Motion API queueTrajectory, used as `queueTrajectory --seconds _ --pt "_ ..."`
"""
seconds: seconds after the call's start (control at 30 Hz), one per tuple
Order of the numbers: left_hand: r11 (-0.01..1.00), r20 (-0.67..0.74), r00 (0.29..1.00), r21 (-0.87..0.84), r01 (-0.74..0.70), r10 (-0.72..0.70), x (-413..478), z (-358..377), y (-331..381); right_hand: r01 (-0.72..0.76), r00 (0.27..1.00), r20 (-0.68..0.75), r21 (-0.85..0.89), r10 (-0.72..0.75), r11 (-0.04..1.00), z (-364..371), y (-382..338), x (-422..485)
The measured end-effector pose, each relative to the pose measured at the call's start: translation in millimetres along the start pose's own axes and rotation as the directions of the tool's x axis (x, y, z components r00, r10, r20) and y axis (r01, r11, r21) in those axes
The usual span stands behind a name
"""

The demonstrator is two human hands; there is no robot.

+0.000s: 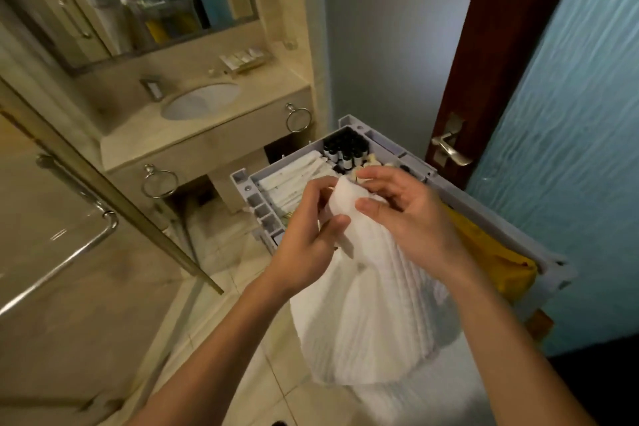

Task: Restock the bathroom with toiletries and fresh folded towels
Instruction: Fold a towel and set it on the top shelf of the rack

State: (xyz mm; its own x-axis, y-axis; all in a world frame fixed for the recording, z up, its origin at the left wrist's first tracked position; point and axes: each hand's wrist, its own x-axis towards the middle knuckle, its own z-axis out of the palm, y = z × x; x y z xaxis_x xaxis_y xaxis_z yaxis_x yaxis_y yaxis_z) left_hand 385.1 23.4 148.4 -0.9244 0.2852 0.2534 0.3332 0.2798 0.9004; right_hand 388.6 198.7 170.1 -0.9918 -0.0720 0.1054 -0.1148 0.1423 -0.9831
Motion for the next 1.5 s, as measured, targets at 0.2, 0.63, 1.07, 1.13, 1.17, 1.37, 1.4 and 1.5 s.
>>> queueTrajectory --seconds 0.2,0.63,1.07,1.13,1.17,1.37,1.4,1.5 --pt "0.990 -0.060 0.992 0.091 -0.104 0.110 -1 -57 12 0.086 0.995 0.058 -0.093 -0.081 0.992 37 -27 17" --pt "0.968 -0.284 0.958 0.247 0.031 0.041 -45 -140 -28 0.072 0.961 0.276 -0.330 0.023 0.941 125 -12 32" --pt "0.861 -0.367 0.905 0.367 0.352 -0.214 -132 -250 -97 0.411 0.870 0.456 -0.462 -0.187 0.786 271 4 44" --pt "0.806 -0.351 0.903 0.442 0.393 -0.248 -145 -264 -110 0.453 0.847 0.496 -0.487 -0.191 0.747 291 5 43" --pt "0.767 -0.348 0.903 0.497 0.406 -0.252 -152 -271 -117 0.467 0.836 0.517 -0.491 -0.186 0.735 301 5 43" --pt "0.683 -0.353 0.898 0.589 0.432 -0.264 -194 -305 -147 0.521 0.770 0.616 -0.458 -0.166 0.721 355 1 42" --pt "0.679 -0.365 0.888 0.578 0.452 -0.281 -202 -310 -150 0.530 0.761 0.626 -0.451 -0.168 0.718 363 1 40" --pt "0.658 -0.431 0.841 0.534 0.530 -0.327 -227 -324 -161 0.525 0.743 0.650 -0.418 -0.160 0.741 385 1 37"
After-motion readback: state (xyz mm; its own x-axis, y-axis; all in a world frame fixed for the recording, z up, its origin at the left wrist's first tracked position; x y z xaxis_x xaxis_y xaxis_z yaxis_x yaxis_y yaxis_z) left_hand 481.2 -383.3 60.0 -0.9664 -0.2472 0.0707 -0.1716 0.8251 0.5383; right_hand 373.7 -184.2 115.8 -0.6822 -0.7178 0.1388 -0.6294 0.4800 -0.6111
